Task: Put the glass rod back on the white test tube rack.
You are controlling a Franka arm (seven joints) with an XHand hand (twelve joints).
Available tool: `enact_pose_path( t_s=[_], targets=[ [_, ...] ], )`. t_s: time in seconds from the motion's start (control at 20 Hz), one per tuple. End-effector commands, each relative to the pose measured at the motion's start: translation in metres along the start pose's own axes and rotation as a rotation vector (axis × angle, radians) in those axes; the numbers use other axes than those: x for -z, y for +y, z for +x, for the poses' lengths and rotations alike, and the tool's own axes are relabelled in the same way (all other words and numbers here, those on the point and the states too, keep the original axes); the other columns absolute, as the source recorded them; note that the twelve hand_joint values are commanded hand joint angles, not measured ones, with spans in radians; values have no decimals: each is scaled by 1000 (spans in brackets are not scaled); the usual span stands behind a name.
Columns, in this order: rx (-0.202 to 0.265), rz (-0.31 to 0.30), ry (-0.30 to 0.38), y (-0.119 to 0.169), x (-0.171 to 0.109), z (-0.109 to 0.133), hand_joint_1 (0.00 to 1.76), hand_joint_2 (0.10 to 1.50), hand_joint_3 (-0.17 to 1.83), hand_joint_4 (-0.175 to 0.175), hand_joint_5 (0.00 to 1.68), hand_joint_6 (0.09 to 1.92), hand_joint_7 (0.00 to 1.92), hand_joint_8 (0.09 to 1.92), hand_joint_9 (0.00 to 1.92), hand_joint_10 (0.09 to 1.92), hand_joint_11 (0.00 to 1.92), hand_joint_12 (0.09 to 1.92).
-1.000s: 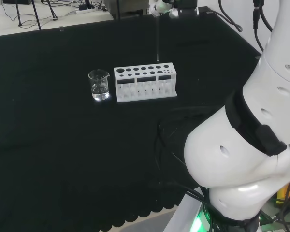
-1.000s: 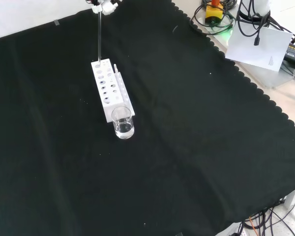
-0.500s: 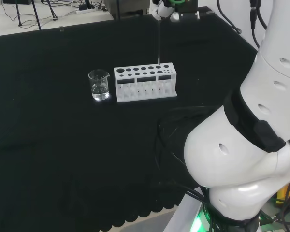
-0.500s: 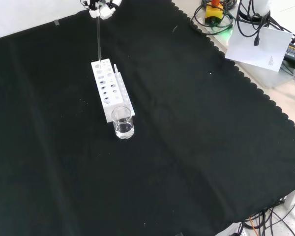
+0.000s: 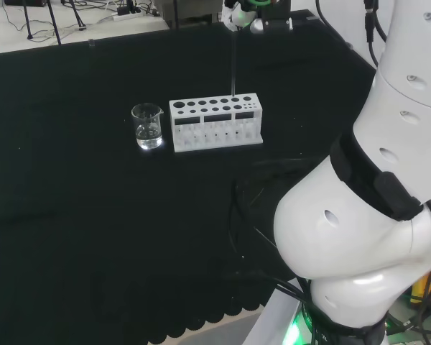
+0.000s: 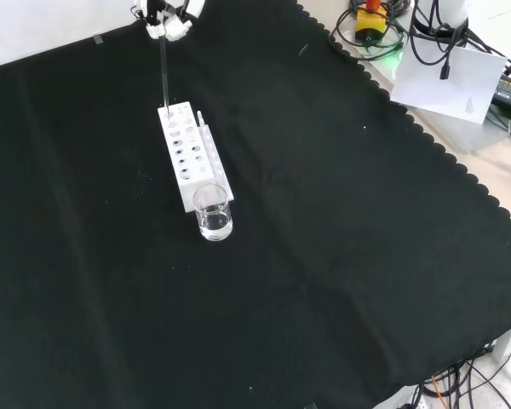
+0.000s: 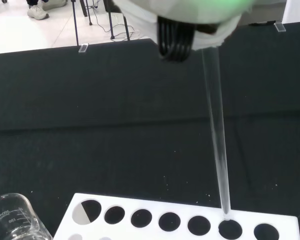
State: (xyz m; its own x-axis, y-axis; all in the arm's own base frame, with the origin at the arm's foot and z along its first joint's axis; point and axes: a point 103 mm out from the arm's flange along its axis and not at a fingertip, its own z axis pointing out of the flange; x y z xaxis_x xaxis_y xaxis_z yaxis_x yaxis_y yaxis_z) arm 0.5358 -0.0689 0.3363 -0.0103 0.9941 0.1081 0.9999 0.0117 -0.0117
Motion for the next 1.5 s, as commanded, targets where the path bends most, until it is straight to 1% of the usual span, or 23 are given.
enact_pose_path(
  t_s=[0.05,0.45,0.7,0.75,0.85,1.05,1.15,1.2,1.25,1.5],
  targets=[
    [-26,25,22,5,-17,-13,1320,704,628,-175,1267,370,1208,1065,1607,857,1651,606],
    [-32,44,34,7,-28,-15,1320,703,629,-175,1267,369,1208,1065,1606,858,1651,606],
    [-27,80,41,8,-48,-14,1320,703,629,-175,1267,369,1208,1065,1606,858,1651,606],
    [-27,93,35,12,-59,-10,1320,703,629,-175,1267,369,1208,1066,1606,859,1650,606],
    [-19,97,43,13,-66,-9,1320,703,629,-175,1267,369,1208,1066,1606,859,1650,606],
    [-22,109,42,15,-70,-11,1320,703,629,-175,1268,368,1207,1067,1605,859,1650,606],
    [-7,107,56,16,-71,-13,1320,704,629,-175,1268,368,1207,1067,1605,859,1650,606],
    [-7,110,56,16,-72,-14,1320,703,629,-175,1268,368,1207,1067,1605,859,1650,606],
    [-22,121,45,18,-74,-15,1320,703,629,-175,1268,368,1207,1067,1605,859,1650,606],
    [-21,130,43,19,-77,-19,1320,703,629,-175,1268,368,1207,1067,1605,860,1649,606]
  ],
)
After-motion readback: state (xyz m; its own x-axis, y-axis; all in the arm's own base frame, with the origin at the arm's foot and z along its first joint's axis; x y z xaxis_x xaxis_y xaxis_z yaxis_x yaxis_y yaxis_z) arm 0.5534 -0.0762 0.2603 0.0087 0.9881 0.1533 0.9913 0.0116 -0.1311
